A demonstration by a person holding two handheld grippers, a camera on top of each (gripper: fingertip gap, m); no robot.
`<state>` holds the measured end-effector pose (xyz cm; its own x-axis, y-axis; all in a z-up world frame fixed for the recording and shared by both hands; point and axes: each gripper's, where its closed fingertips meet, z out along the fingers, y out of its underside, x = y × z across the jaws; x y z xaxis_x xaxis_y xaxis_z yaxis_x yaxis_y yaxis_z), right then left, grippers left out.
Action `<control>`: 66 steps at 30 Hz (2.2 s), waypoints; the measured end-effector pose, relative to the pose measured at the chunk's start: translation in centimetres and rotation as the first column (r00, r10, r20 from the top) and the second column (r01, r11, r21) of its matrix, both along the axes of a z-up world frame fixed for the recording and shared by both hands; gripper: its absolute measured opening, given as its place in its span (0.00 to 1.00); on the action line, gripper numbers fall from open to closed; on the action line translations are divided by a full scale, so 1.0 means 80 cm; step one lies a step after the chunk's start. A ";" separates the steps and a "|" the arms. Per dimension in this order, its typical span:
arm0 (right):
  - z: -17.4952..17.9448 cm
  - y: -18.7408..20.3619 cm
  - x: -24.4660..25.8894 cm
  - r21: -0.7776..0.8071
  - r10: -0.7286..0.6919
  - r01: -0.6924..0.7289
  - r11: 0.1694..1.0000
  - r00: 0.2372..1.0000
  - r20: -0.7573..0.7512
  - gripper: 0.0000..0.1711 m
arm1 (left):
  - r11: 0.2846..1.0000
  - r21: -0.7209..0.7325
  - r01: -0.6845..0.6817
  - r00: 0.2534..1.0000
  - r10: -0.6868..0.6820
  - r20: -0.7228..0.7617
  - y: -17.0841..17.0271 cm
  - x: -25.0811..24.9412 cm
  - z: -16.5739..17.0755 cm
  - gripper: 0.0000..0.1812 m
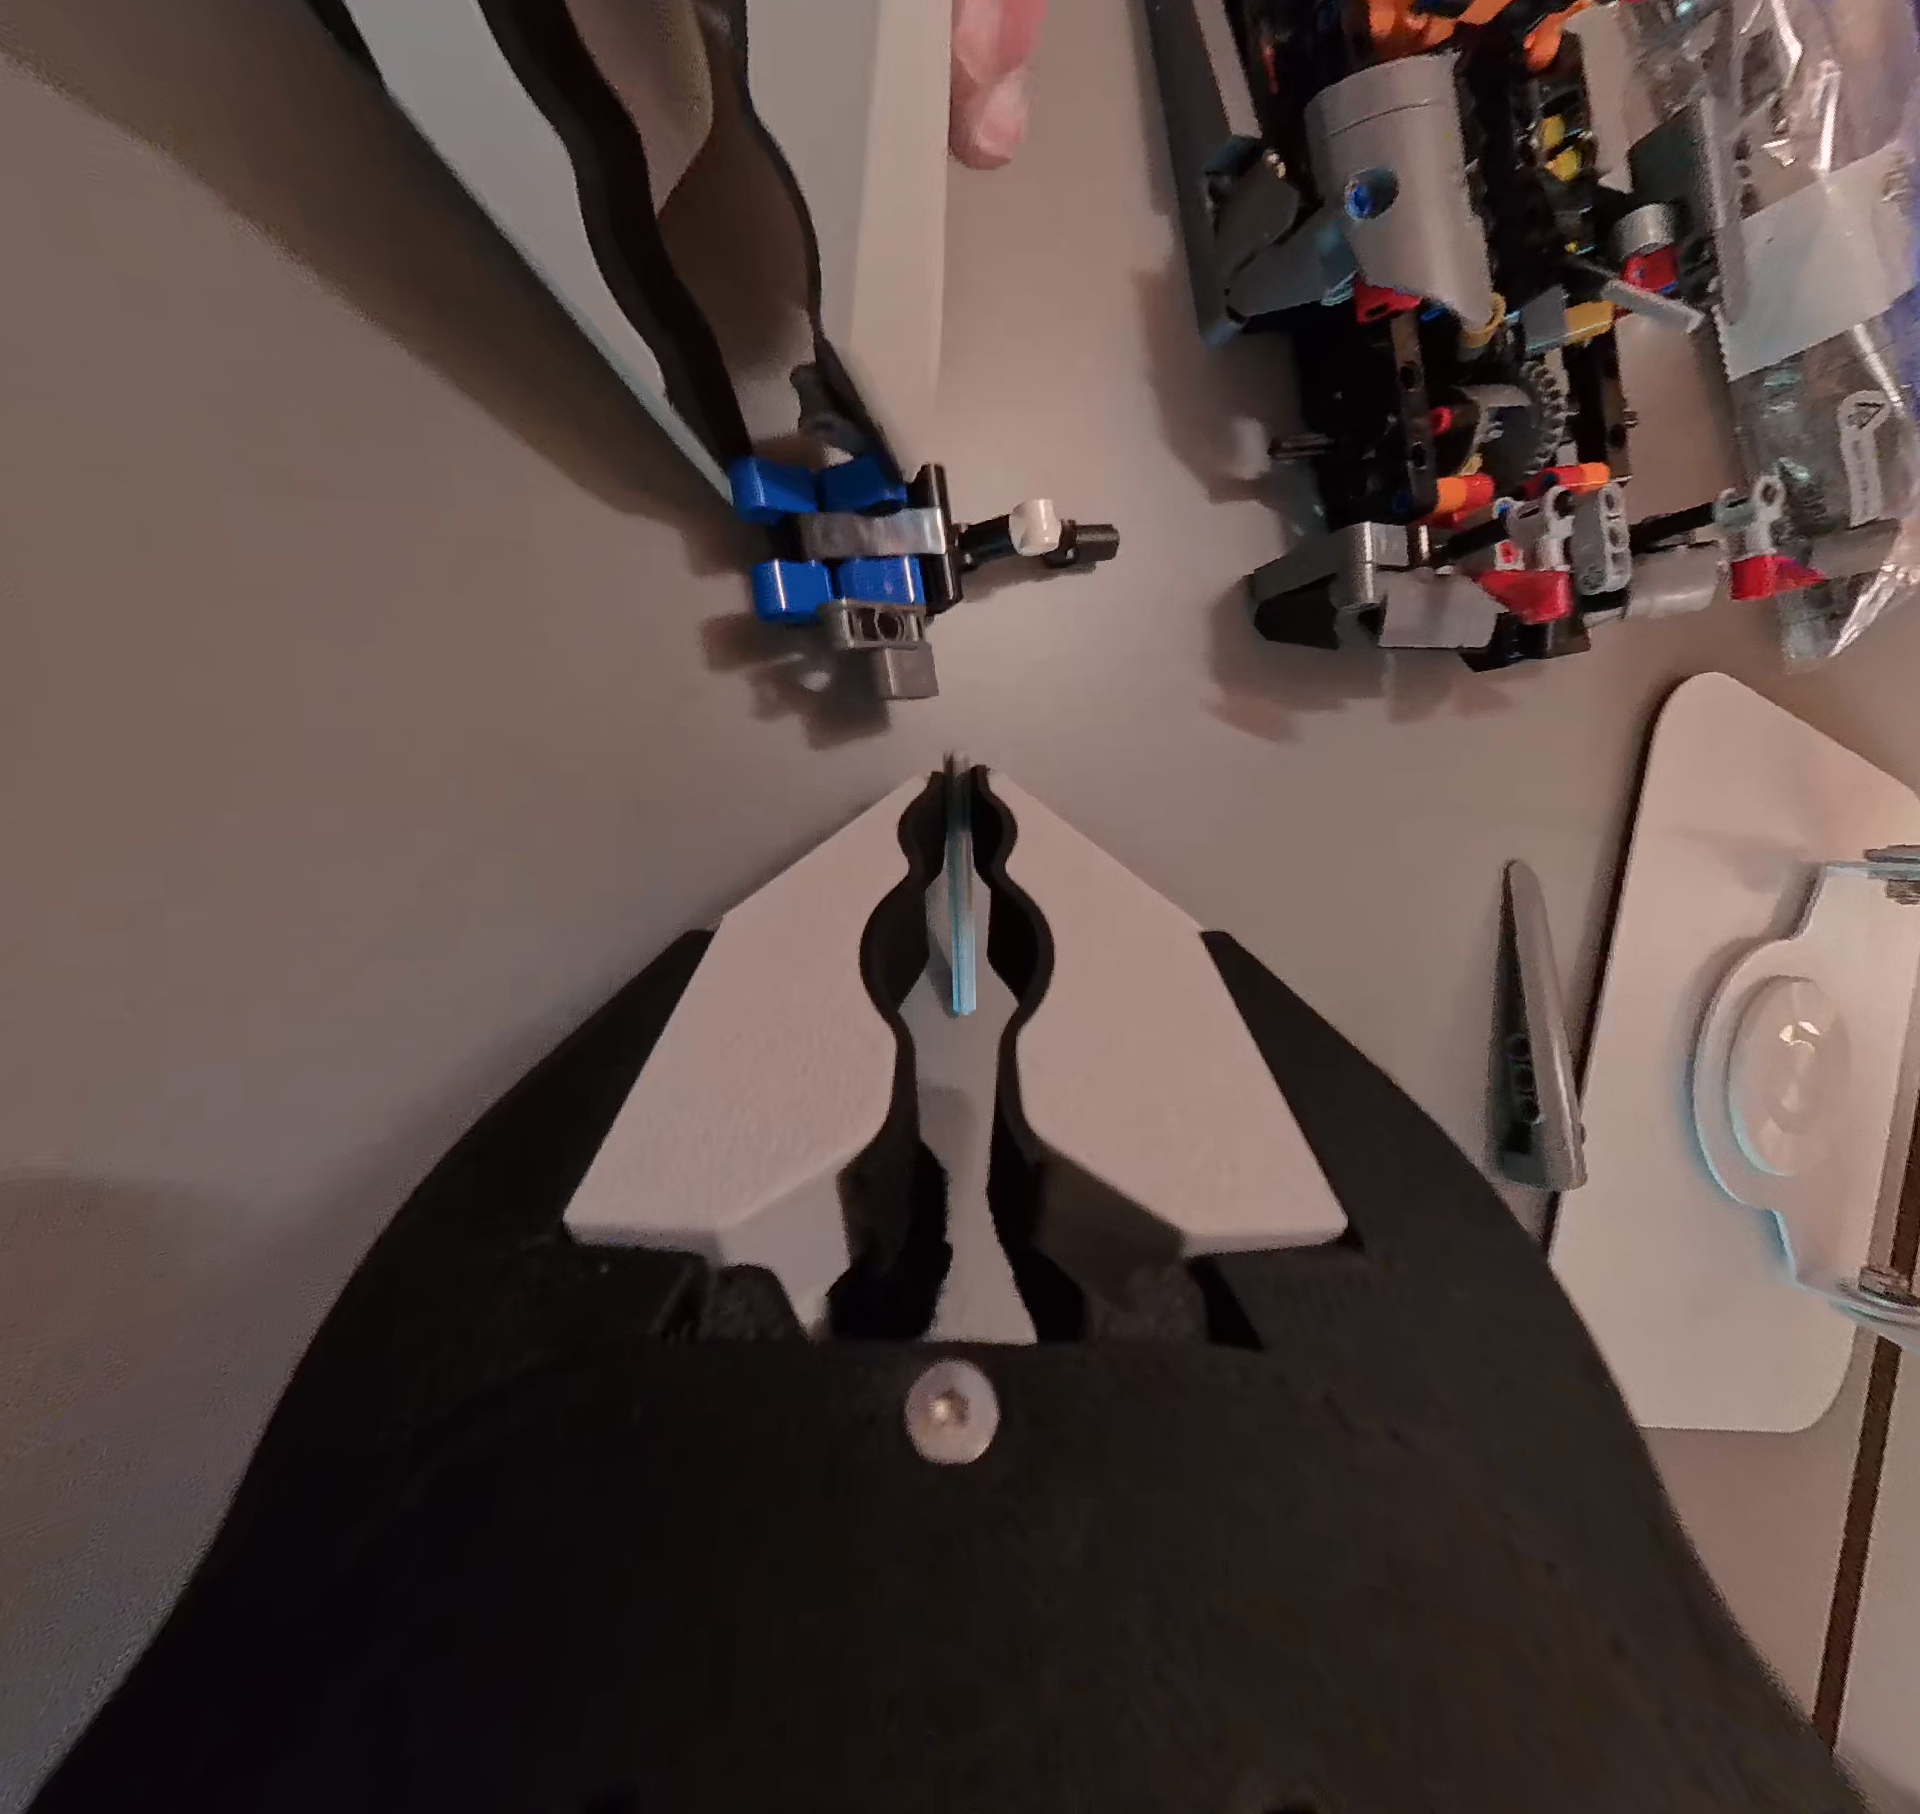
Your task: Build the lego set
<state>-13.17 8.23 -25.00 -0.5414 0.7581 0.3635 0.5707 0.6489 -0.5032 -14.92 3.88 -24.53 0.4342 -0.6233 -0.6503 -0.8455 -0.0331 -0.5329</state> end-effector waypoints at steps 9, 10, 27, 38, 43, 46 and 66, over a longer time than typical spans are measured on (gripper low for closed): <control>0.002 -0.014 0.010 -0.015 0.040 -0.040 0.999 0.999 0.026 0.16 | 0.994 -0.016 0.105 0.995 -0.105 -0.001 -0.010 -0.004 -0.001 0.15; 0.005 -0.017 0.009 -0.020 0.052 -0.052 0.998 0.999 0.014 0.16 | 0.994 -0.015 0.109 0.994 -0.109 0.001 -0.010 -0.005 -0.001 0.15; 0.009 -0.059 -0.015 0.023 0.141 -0.140 0.990 0.988 -0.056 0.08 | 0.999 -0.018 0.036 0.998 -0.035 0.052 -0.002 -0.007 -0.001 0.13; 0.009 -0.059 -0.017 -0.076 0.122 -0.126 0.989 0.991 -0.062 0.03 | 1.000 -0.012 0.027 0.998 -0.026 0.062 0.001 -0.011 -0.001 0.13; 0.013 -0.051 -0.021 -0.035 0.090 -0.093 0.995 0.993 -0.079 0.13 | 0.999 -0.011 0.033 0.997 -0.032 0.071 0.000 -0.010 -0.001 0.13; 0.009 -0.045 -0.021 0.002 0.071 -0.071 0.997 0.996 -0.061 0.15 | 0.999 -0.006 0.033 0.998 -0.032 0.062 0.001 -0.010 -0.001 0.13; 0.005 -0.039 -0.020 -0.082 0.039 -0.043 0.996 0.998 -0.045 0.14 | 1.000 0.005 0.030 0.998 -0.031 0.061 0.001 -0.010 0.000 0.12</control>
<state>-14.79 5.12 -24.61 -0.5578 0.7639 0.3246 0.5207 0.6266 -0.5798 -15.70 3.99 -24.55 0.4539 -0.6343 -0.6258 -0.8122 -0.0055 -0.5834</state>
